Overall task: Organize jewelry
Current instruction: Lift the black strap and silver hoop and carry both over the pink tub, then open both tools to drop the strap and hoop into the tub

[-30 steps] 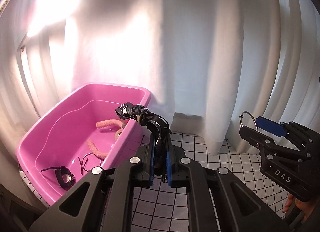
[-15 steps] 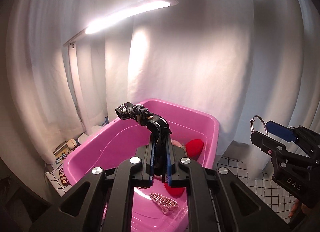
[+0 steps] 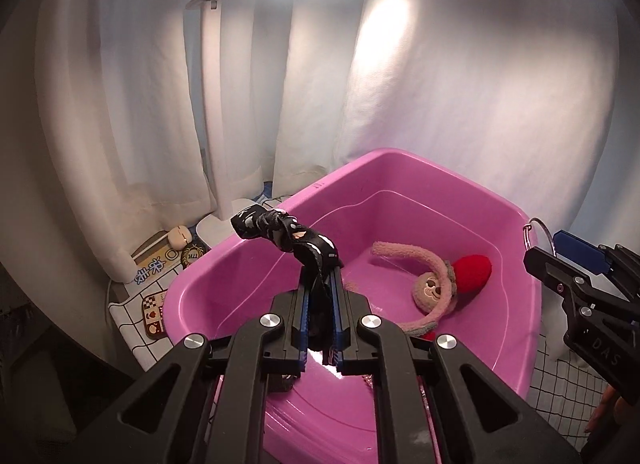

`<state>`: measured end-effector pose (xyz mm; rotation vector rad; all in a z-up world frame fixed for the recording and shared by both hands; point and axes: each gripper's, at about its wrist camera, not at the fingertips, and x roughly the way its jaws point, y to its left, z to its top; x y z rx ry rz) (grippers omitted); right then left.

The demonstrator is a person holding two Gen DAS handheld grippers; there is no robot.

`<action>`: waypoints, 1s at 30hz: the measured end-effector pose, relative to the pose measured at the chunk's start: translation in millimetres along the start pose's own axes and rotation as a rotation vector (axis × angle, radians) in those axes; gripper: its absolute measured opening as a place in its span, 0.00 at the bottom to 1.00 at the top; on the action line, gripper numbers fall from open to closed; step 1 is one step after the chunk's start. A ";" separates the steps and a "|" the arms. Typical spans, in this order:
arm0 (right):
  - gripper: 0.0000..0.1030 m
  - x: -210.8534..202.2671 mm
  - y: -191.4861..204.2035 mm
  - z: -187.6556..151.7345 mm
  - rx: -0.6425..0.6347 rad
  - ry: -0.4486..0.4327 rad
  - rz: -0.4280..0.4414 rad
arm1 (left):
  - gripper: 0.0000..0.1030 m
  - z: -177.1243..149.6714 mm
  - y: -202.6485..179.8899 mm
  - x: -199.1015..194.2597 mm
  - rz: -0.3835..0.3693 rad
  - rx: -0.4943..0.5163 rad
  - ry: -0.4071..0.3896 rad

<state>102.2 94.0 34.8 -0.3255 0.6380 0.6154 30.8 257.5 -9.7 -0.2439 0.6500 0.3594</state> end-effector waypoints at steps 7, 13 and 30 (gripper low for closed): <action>0.44 28.9 5.2 3.5 0.011 0.053 -0.003 | 0.09 -3.3 6.0 20.6 0.020 -0.020 0.052; 0.44 45.6 6.2 4.6 0.019 0.082 -0.012 | 0.09 -1.4 5.4 30.6 0.023 -0.019 0.075; 0.60 57.6 7.1 6.9 0.013 0.118 -0.078 | 0.70 -0.8 7.5 32.9 0.053 -0.030 0.094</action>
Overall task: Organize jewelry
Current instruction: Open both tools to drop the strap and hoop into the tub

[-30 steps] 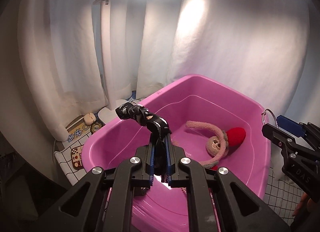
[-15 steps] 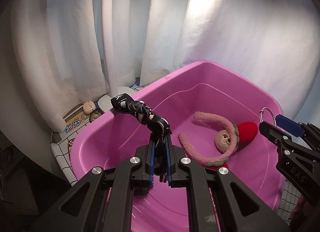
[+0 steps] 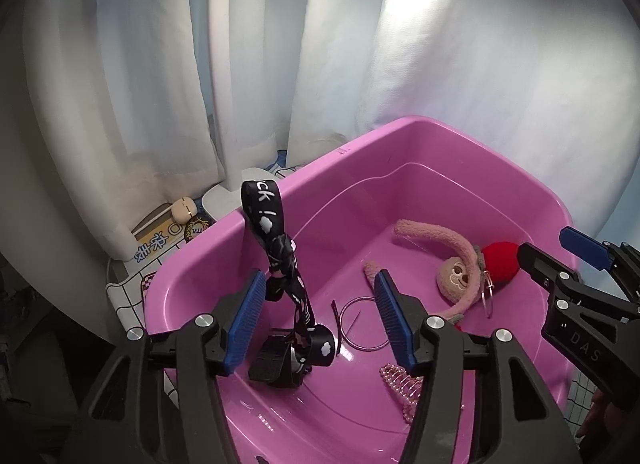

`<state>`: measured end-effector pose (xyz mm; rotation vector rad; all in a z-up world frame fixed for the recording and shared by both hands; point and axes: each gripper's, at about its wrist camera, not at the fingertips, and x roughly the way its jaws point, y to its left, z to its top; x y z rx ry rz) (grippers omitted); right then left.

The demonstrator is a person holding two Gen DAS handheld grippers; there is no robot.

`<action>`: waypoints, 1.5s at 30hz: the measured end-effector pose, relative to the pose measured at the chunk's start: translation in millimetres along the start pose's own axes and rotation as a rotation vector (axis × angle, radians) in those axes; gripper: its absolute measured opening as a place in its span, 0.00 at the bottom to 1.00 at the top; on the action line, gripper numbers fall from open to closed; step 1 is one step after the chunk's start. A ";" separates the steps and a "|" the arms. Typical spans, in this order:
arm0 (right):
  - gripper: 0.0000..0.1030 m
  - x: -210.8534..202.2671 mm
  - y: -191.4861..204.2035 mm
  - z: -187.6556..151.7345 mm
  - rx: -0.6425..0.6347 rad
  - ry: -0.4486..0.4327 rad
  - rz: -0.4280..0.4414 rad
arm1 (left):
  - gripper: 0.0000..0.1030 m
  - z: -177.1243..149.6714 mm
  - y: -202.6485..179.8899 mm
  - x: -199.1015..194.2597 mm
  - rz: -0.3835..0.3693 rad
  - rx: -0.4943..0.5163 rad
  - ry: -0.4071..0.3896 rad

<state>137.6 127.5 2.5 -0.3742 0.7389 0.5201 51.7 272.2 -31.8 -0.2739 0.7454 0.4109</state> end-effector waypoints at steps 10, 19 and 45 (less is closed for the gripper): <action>0.64 -7.8 -2.9 -2.2 0.016 0.015 -0.004 | 0.82 -0.3 2.3 -4.7 0.002 -0.011 0.009; 0.64 -15.0 -4.5 -2.7 0.028 0.008 -0.010 | 0.88 0.3 3.5 -11.6 0.018 -0.023 0.023; 0.64 -26.3 -2.5 -0.4 0.024 -0.007 -0.016 | 0.88 -1.5 9.4 -18.3 0.041 -0.041 0.047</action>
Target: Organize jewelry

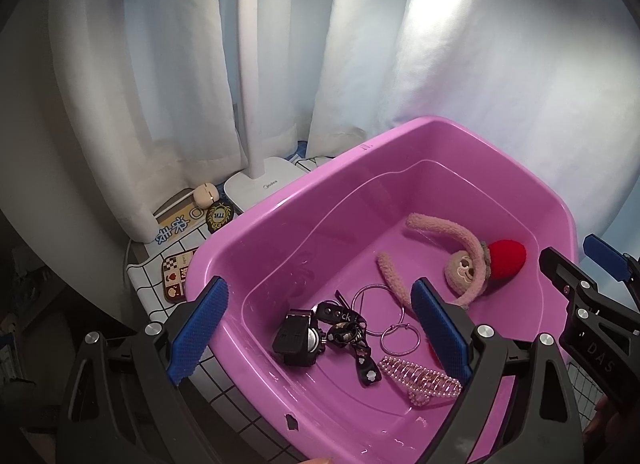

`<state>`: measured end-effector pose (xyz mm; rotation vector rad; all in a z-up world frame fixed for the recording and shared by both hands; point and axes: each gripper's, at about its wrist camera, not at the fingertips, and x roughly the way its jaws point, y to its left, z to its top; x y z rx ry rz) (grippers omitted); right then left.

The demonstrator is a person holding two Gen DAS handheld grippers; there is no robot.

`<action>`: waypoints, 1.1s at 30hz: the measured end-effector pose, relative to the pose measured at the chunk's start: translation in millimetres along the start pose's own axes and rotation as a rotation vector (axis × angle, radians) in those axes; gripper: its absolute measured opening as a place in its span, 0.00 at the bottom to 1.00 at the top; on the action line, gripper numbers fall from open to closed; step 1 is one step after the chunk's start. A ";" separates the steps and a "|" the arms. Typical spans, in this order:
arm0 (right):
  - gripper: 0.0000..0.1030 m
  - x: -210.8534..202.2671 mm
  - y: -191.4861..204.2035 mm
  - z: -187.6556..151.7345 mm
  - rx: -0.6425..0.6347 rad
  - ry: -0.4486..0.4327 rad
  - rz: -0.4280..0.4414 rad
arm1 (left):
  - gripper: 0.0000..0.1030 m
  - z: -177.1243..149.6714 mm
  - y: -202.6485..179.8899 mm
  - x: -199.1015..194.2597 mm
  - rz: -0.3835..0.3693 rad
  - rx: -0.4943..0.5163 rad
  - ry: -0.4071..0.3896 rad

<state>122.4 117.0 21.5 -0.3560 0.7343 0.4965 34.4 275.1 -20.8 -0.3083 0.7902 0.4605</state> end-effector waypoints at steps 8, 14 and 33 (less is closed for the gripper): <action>0.64 -1.1 -0.2 0.2 0.001 -0.003 0.000 | 0.88 0.7 -0.2 0.3 0.005 0.011 -0.002; 0.64 -1.6 0.1 0.8 0.000 -0.004 -0.001 | 0.88 0.8 -0.6 0.4 0.003 0.011 -0.002; 0.64 -3.1 2.5 1.4 -0.002 -0.004 0.000 | 0.88 2.1 0.5 -1.9 0.009 0.029 -0.014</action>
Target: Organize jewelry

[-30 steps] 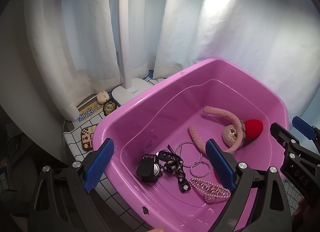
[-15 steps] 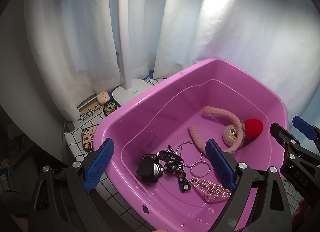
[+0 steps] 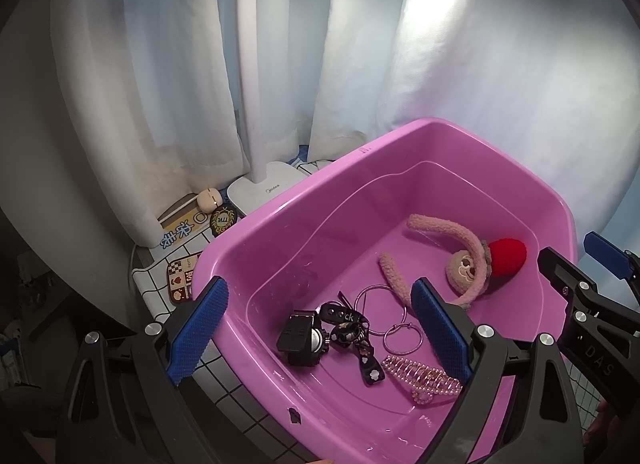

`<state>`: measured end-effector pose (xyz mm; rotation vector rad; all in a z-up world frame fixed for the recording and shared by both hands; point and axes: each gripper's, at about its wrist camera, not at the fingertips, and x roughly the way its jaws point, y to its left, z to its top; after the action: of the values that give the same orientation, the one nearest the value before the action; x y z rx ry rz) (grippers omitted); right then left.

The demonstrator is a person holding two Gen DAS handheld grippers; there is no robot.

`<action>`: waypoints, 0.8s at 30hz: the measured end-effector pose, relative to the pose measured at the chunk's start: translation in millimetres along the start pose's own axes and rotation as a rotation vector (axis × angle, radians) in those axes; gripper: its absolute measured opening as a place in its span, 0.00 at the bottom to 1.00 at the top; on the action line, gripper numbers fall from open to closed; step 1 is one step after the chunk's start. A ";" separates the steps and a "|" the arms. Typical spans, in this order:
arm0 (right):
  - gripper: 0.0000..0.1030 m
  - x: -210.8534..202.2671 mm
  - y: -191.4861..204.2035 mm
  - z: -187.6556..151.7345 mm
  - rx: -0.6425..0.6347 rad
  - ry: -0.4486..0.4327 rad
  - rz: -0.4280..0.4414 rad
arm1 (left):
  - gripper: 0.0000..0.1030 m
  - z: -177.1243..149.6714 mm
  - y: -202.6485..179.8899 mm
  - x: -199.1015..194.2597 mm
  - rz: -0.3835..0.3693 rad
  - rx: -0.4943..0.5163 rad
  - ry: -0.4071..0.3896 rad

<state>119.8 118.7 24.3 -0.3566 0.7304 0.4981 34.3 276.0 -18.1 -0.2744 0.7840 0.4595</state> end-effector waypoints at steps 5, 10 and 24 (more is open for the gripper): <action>0.64 -0.4 0.5 -0.1 0.001 -0.003 -0.003 | 0.88 -0.2 -0.2 -0.7 -0.002 0.001 0.003; 0.64 -0.8 1.3 -0.6 -0.001 -0.002 -0.003 | 0.88 -0.5 0.0 -0.7 -0.002 0.000 0.001; 0.64 -1.7 1.9 -1.0 0.000 -0.003 -0.002 | 0.88 -0.1 2.4 -3.1 -0.005 0.007 -0.009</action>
<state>117.1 119.3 24.5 -0.3568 0.7271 0.4972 31.1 277.2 -16.1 -0.2673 0.7763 0.4525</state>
